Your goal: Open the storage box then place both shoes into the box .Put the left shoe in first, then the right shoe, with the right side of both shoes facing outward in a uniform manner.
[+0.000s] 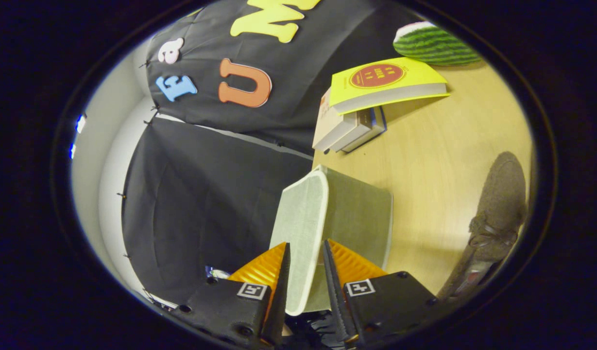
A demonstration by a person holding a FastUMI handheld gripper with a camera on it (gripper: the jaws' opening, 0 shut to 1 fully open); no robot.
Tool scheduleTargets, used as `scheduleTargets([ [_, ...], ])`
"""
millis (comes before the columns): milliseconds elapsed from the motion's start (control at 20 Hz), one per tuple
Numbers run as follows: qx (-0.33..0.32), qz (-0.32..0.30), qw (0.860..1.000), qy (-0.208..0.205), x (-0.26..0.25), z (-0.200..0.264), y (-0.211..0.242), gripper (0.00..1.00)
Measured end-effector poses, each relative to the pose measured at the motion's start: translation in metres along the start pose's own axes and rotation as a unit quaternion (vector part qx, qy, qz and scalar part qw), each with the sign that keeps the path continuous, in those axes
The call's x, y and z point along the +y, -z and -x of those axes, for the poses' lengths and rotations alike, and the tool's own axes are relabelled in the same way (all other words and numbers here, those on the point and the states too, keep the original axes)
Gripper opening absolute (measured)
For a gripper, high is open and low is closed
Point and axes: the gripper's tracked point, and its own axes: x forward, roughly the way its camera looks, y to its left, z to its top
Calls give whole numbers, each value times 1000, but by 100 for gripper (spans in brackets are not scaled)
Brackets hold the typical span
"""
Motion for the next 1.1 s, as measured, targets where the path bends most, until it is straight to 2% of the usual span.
scheduleTargets([
  [250, -16, -13, 1000, -14, 1, -9, -9, 42],
  [450, 5, -25, 999, -34, 2, -22, 1, 42],
  [550, 17, -30, 998, -61, 11, -26, 7, 41],
  [600, 15, -31, 998, -59, 9, -28, 9, 41],
  [750, 13, -28, 998, -47, 6, -29, 8, 13],
  [800, 7, -26, 998, -50, 11, -29, 7, 13],
  [850, -1, -16, 999, -47, 14, -24, 6, 7],
  [1100, -4, 15, 999, -35, 36, -16, 11, 6],
])
